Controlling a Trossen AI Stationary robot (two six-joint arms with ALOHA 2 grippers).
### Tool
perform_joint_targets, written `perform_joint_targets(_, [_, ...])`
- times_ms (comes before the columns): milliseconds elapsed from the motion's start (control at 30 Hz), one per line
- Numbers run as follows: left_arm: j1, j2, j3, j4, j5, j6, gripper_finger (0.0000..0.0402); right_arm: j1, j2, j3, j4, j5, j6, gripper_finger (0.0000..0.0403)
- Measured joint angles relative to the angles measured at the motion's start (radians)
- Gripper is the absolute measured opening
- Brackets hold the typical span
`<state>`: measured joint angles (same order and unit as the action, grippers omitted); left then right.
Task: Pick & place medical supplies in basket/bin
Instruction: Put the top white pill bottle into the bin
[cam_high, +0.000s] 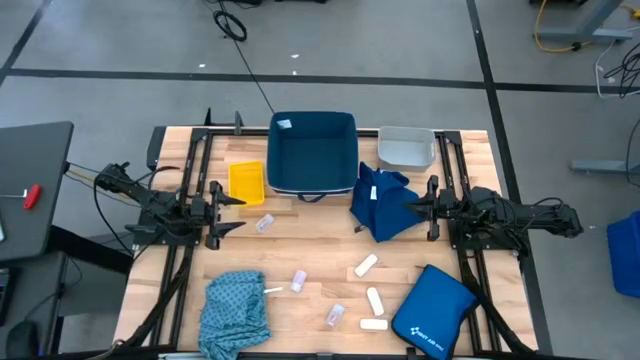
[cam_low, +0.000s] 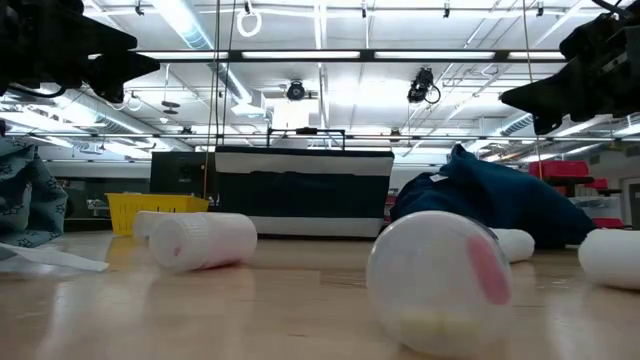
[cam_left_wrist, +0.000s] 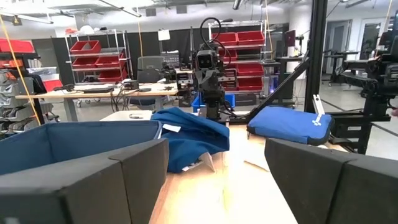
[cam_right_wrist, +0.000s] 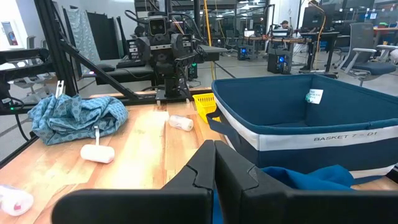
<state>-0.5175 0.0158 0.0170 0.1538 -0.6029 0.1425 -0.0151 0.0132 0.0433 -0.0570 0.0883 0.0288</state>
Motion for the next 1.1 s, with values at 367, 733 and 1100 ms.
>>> perform_joint_targets(367, [0.001, 0.002, 0.000, 0.012, -0.007, -0.174, 0.0268, 0.000, 0.000, 0.000, 0.002, 0.001, 0.037, 0.0009])
perform_joint_targets(733, [0.002, 0.002, 0.000, 0.030, -0.025, -0.225, 0.0268, 0.000, 0.000, 0.000, 0.007, 0.016, 0.248, 0.0009])
perform_joint_targets(1100, [0.002, 0.004, 0.000, -0.008, 0.001, -0.122, 0.0268, 0.000, 0.000, 0.000, 0.072, 0.013, 0.328, 0.0009])
